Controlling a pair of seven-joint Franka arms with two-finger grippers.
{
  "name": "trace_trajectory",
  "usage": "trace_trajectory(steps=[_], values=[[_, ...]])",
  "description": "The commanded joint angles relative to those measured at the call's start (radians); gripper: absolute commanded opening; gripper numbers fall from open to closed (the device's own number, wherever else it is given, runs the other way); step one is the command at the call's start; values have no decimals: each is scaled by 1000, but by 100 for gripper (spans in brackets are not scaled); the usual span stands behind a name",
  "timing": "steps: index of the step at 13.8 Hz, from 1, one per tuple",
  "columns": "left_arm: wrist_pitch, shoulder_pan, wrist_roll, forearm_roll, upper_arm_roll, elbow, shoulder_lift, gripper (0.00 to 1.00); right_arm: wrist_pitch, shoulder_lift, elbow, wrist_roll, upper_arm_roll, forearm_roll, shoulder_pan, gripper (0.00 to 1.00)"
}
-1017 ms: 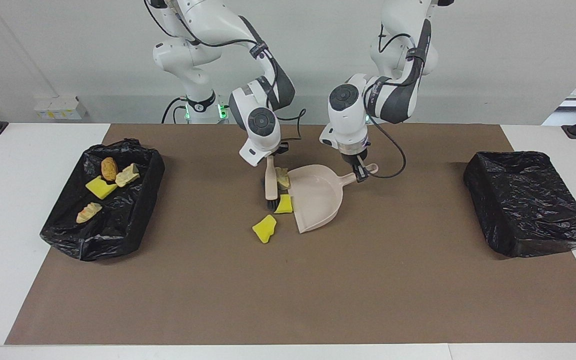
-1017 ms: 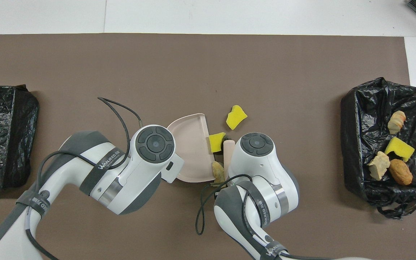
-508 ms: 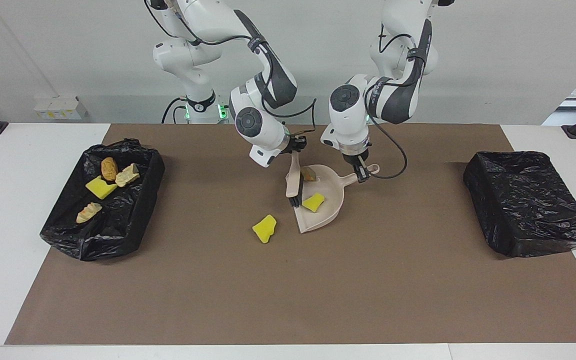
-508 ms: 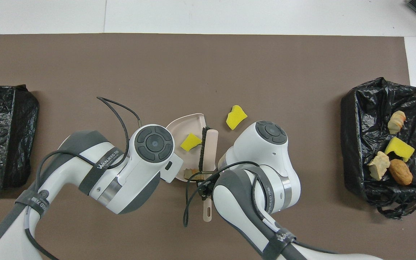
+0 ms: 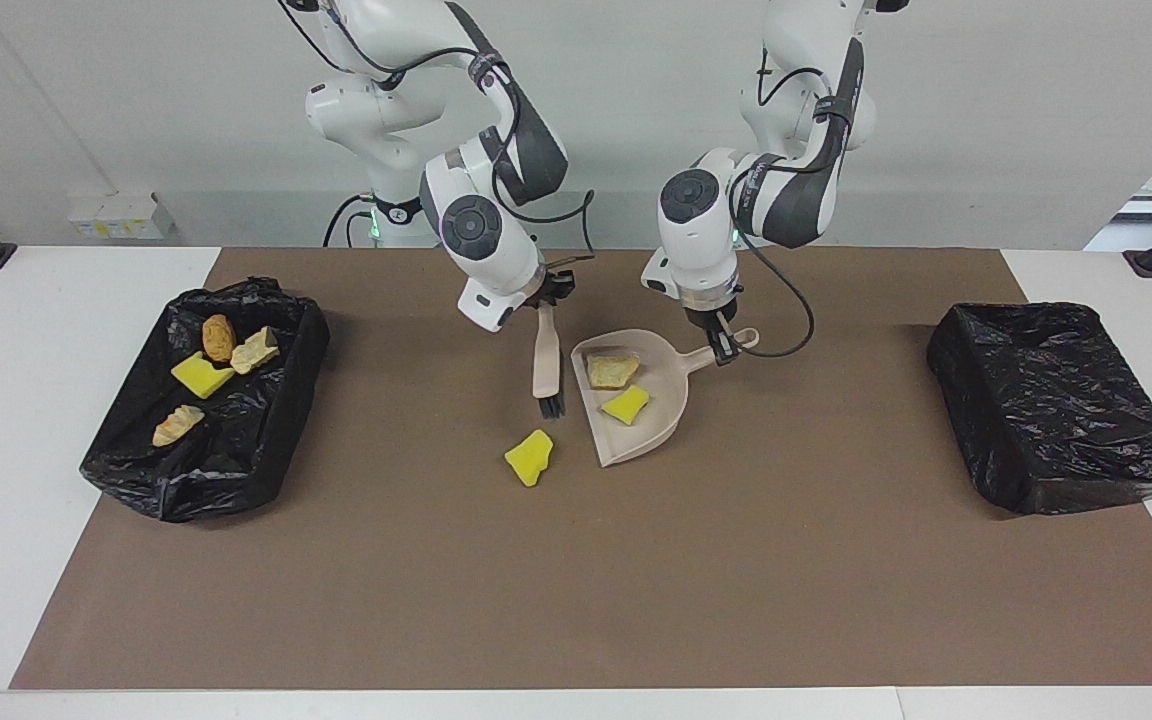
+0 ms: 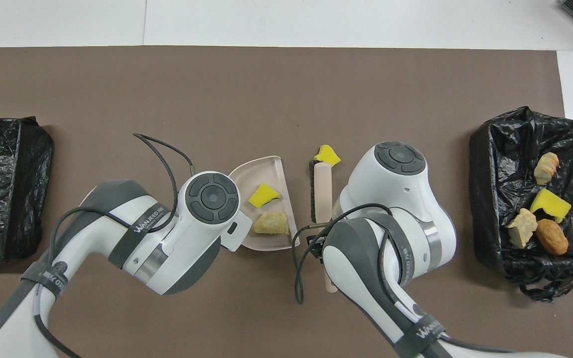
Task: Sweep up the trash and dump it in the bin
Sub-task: 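Sweep the tan chunk and sponge into the dustpan with the right gripper, then sweep the last yellow sponge piece toward the dustpan with the right gripper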
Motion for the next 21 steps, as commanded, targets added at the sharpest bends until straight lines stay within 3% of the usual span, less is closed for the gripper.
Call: trace_trajectory(steps=[1,5,9,14,21], values=[[27,30,-115,15,-4,-27,-16,0,-46,19,36,18,6,-143,-36,0],[30,31,-252,7,-4,-26,-14,0,-107,137,141,3,13,-412,-58,0],[33,31,-250,7,-4,-22,-10,0,-203,279,292,-104,11,-570,-67,0],[39,33,-250,7,-4,-22,-10,0,-227,309,318,-132,20,-560,-52,0],[36,33,-239,7,-4,-27,-11,0,-168,301,303,-131,28,-331,37,0]])
